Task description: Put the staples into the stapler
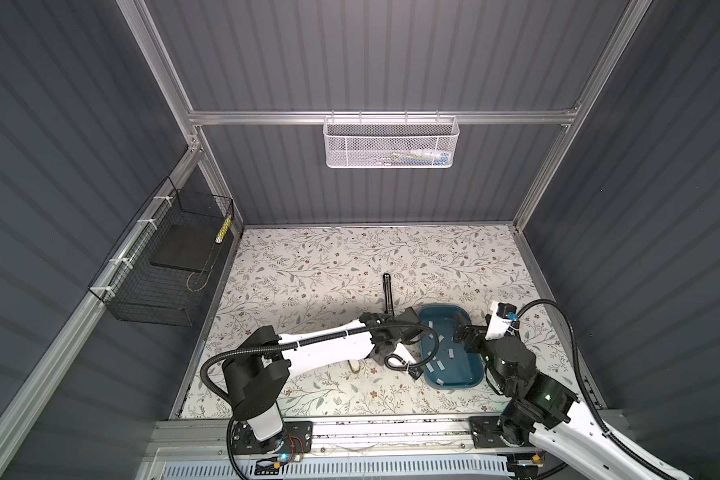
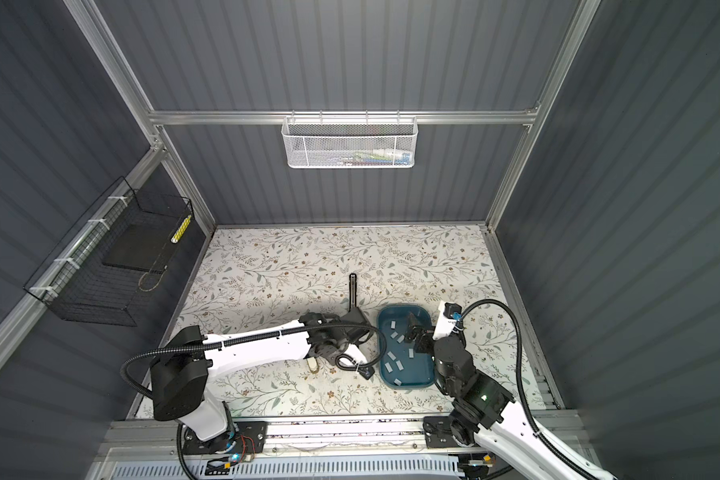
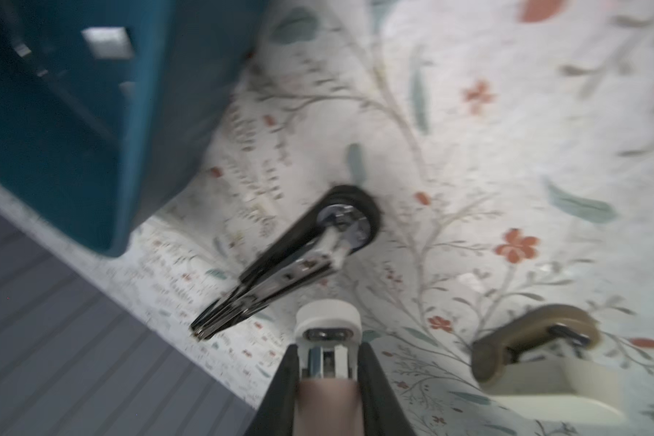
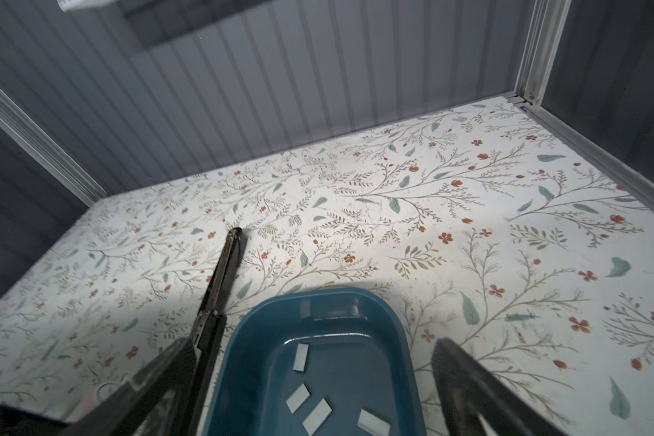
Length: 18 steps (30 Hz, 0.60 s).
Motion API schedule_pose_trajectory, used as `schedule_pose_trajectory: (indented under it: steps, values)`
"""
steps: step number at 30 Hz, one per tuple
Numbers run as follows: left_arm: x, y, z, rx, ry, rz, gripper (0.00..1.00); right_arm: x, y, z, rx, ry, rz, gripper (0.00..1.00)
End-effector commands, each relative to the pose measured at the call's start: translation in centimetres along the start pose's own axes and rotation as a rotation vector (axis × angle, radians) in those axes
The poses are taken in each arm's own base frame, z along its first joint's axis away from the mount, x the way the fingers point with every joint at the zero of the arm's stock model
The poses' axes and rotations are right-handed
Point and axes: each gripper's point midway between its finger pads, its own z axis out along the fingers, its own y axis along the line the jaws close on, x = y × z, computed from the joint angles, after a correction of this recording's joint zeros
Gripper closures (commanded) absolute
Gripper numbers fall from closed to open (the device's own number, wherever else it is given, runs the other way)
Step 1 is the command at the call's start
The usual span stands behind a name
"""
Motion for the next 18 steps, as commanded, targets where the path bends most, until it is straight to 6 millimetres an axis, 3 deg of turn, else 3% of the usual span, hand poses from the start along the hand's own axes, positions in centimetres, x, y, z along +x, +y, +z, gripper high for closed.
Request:
schedule_pose_trajectory:
  steps: [1, 3, 7, 12, 18]
  values:
    - [1.4, 6.3, -2.3, -0.226, 0.062, -0.34, 1.0, -0.8, -1.1, -0.7, 0.039, -0.037, 0.1, 0.01]
    - [1.3, 7.3, -2.6, -0.209, 0.031, -0.469, 1.0, -0.7, -1.4, -0.9, 0.043, -0.036, 0.163, 0.01]
    - [1.5, 9.2, -2.7, -0.171, -0.027, -0.696, 1.0, -0.5, 0.4, -1.2, -0.06, 0.0, 0.208, 0.01]
    - [0.1, 10.1, -4.6, -0.195, -0.285, -0.96, 1.0, 1.1, 2.5, -0.9, -0.192, 0.04, 0.21, 0.01]
    - [2.8, 9.9, -5.8, -0.403, -0.479, -1.224, 1.0, 1.5, 3.1, -0.9, -0.24, 0.035, 0.206, 0.01]
